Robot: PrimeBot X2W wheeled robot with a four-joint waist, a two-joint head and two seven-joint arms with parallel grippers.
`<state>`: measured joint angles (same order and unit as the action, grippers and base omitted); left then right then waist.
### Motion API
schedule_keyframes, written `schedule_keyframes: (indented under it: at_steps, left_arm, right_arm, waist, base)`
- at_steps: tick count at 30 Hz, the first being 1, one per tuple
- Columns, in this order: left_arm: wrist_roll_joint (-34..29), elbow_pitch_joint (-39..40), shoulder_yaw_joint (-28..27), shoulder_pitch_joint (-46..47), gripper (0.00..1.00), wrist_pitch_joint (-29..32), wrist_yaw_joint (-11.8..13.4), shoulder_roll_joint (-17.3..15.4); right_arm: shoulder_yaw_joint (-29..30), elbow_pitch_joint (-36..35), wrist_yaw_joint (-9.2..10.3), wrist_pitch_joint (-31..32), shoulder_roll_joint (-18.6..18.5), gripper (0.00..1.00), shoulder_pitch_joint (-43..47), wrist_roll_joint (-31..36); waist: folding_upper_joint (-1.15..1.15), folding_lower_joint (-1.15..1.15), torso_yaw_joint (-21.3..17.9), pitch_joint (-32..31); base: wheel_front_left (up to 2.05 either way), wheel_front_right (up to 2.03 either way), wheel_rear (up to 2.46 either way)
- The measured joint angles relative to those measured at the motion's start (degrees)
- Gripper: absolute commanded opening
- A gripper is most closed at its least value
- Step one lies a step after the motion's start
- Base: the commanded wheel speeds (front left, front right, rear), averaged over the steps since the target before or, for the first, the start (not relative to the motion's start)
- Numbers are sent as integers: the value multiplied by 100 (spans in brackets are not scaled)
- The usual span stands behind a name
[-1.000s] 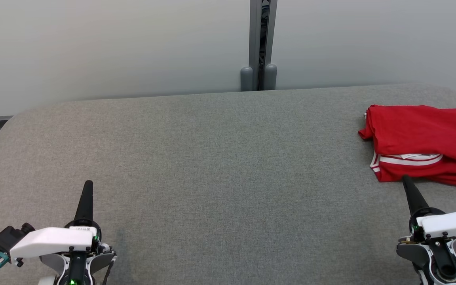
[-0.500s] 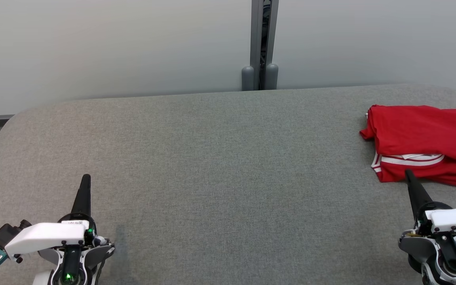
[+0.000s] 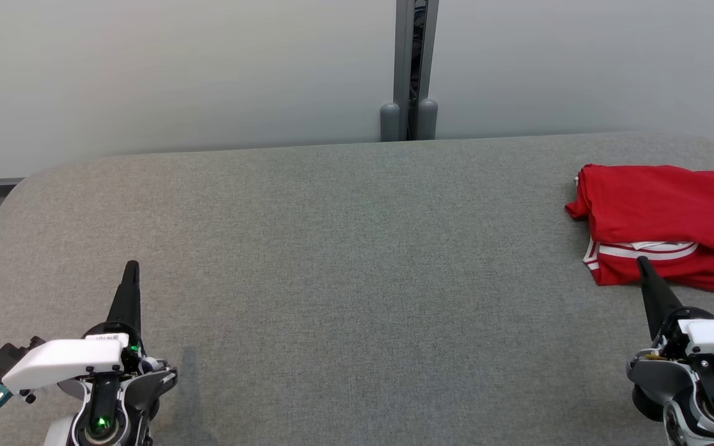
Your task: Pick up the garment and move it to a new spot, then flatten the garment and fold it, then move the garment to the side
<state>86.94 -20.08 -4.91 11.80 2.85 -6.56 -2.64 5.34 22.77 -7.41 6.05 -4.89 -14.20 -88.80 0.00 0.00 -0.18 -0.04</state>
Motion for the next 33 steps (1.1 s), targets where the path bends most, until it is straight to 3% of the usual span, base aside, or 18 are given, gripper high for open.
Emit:
schedule_keyframes:
  at_steps: [13,33]
  left_arm:
    - [493,-40,-41,125,0,115,-40,-5]
    - [494,-42,-44,132,0,115,-42,-7]
  right_arm:
    - [116,65,0,151,12,0,-121,-449]
    - [144,68,0,160,27,0,-122,-443]
  waist:
    - [0,0,18,7]
    - [0,0,18,7]
  base:
    - [0,0,0]
    - [0,0,0]
